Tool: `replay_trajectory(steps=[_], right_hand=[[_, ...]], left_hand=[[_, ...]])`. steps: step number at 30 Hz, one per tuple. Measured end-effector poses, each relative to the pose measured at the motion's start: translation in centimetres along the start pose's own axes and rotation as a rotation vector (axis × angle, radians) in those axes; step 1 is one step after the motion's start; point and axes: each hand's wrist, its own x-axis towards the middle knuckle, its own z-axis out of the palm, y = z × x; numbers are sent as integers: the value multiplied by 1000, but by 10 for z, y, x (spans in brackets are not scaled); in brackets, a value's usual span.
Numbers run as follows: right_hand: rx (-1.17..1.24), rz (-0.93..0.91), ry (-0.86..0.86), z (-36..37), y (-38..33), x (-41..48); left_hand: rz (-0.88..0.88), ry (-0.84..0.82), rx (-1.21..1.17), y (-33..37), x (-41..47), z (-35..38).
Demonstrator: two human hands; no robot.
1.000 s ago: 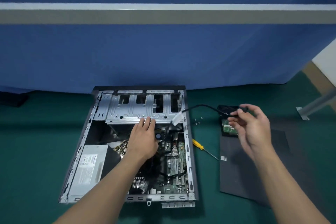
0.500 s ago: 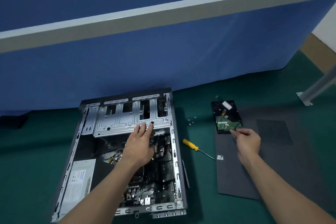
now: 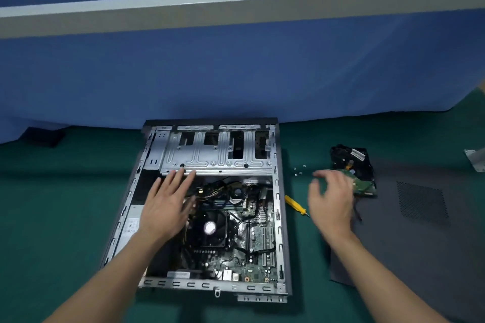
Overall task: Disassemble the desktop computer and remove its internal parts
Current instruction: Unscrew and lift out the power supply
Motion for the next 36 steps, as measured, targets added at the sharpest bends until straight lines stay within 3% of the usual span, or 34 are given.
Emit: replay_trajectory(steps=[2, 5, 9, 12, 19, 24, 30, 33, 36], right_hand=[[-14, -277, -219, 11, -34, -15], [-181, -538, -612, 40, -63, -35], [-562, -514, -867, 75, -76, -45], [-765, -513, -900, 85, -75, -42], [-581, -364, -806, 83, -84, -15], [-708, -340, -910, 94, -83, -28], [-474, -106, -935, 136, -96, -20], [-547, -56, -899, 158, -94, -12], [-651, -41, -991, 178, -93, -5]], left_hand=[[-30, 15, -5, -16, -2, 2], [-8, 28, -9, -31, -6, 7], [-3, 74, -36, -37, -8, 17], [-8, 88, -48, -39, -7, 21], [-16, 102, -95, -39, -7, 23], [-16, 111, -105, -37, -7, 22], [-7, 129, -96, -37, -7, 23], [-8, 134, -97, -36, -7, 24], [-6, 144, -115, -35, -7, 25]])
